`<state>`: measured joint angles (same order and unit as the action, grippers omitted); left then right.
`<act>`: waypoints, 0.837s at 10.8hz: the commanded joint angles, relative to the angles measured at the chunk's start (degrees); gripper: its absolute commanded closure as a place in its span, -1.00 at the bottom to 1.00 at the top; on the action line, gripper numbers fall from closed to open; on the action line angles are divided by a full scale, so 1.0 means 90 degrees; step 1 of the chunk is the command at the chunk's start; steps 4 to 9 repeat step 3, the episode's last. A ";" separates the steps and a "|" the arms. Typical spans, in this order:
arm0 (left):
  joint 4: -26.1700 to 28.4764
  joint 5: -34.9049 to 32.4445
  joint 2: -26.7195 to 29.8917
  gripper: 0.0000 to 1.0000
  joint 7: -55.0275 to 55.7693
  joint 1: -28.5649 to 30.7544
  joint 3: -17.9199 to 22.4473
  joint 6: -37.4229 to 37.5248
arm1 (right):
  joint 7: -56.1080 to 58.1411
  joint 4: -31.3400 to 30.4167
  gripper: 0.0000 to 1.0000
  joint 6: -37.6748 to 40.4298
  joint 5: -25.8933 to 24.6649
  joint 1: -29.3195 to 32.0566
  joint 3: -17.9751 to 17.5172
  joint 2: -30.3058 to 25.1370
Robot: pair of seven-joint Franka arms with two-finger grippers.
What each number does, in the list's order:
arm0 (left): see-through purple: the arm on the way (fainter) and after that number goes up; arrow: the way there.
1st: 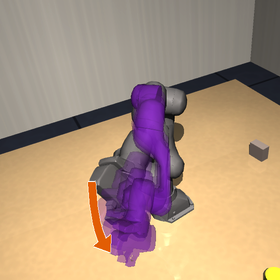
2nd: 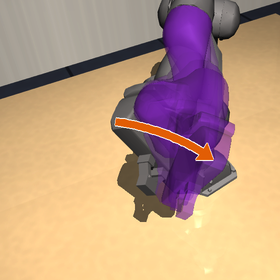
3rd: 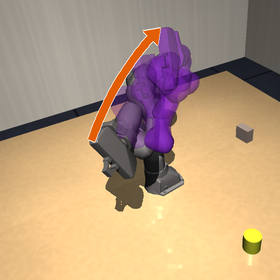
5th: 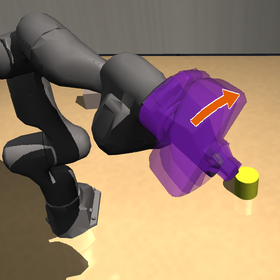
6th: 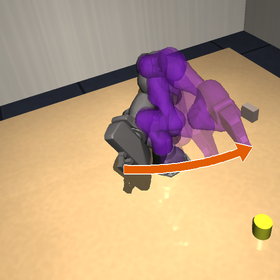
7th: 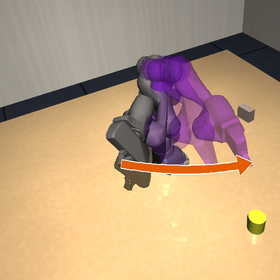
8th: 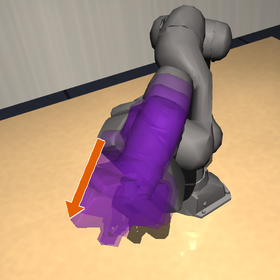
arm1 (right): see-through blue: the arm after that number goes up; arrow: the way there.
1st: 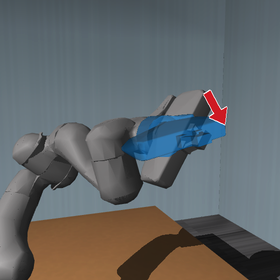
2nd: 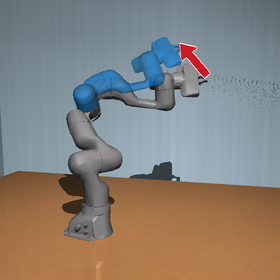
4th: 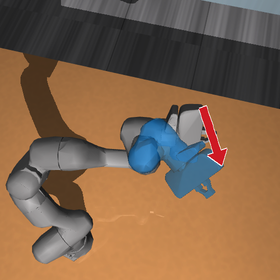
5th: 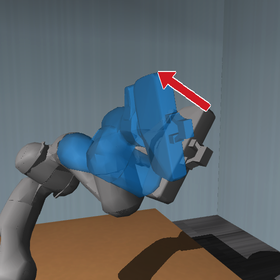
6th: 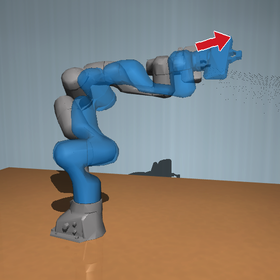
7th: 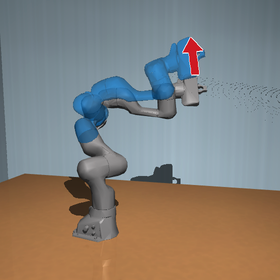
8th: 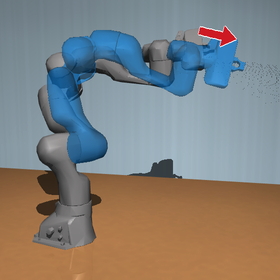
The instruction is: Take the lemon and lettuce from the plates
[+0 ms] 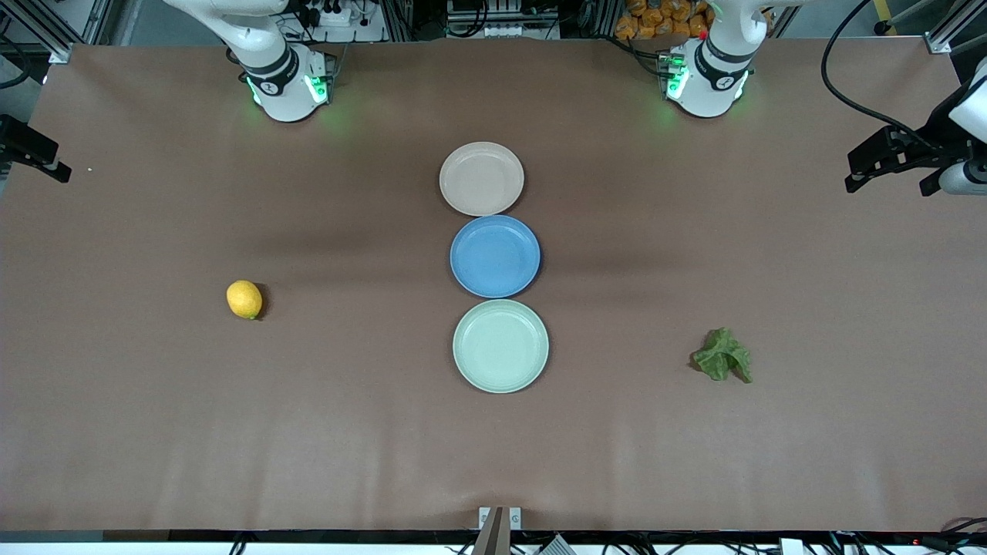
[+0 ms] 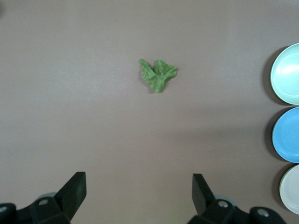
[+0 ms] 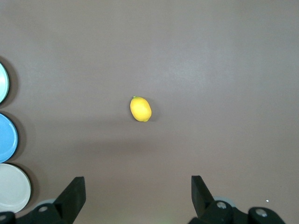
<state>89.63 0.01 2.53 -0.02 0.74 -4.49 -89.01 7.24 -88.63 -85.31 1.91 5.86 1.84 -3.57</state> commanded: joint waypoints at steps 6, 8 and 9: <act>-0.0164 0.0145 -0.0047 -1.00 -0.0056 0.0035 0.0011 0.0154 | -0.0043 -0.0035 -1.00 0.0026 0.0002 0.0071 -0.0068 -0.0092; -0.0164 0.0145 -0.0047 -1.00 -0.0056 0.0035 0.0011 0.0154 | -0.0043 -0.0035 -1.00 0.0026 0.0002 0.0071 -0.0068 -0.0092; -0.0164 0.0145 -0.0047 -1.00 -0.0056 0.0035 0.0011 0.0154 | -0.0043 -0.0035 -1.00 0.0026 0.0002 0.0071 -0.0068 -0.0092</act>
